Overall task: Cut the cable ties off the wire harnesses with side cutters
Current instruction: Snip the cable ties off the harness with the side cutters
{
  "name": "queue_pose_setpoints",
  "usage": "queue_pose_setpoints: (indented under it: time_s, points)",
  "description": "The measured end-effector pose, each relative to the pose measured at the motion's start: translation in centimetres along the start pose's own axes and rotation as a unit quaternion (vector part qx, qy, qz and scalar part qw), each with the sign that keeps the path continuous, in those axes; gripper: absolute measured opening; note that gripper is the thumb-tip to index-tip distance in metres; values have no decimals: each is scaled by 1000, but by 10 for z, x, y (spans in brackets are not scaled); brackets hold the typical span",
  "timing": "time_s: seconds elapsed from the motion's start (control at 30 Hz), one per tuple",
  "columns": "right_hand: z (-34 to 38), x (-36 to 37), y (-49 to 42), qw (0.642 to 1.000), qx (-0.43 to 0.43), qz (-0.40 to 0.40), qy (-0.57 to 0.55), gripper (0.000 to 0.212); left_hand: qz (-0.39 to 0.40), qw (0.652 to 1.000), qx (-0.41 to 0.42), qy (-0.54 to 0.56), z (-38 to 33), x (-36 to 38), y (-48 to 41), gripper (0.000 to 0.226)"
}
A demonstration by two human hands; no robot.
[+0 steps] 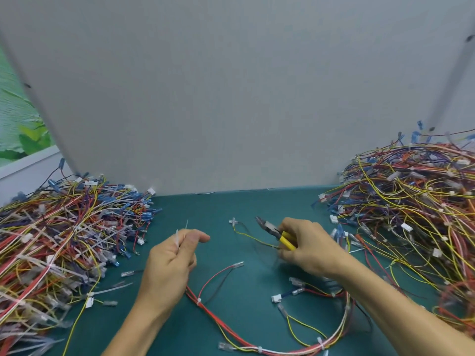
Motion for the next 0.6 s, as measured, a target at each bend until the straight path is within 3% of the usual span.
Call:
queue_pose_setpoints:
  time_s: [0.2,0.37,0.5,0.6]
  points:
    - [31,16,29,994,-104,-18,-25,21,29,984,82,-158,-31,18,7,22]
    - [38,29,44,988,-127,-24,-81,21,90,933,156,-310,-47,53,17,9]
    - [44,26,53,981,-156,-72,-87,24,171,915,134,-339,-33,78,20,14]
    - [49,19,59,976,-174,-117,-66,22,208,932,51,-292,-13,82,17,22]
Point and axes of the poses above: each hand's wrist, its own y-axis away from the middle knuckle, its own x-axis out of the palm, z = x × y, the point moved 10 cm from there along -y, towards the middle knuckle, and after that the axes turned 11 degrees about z, right-handed, at the moved point
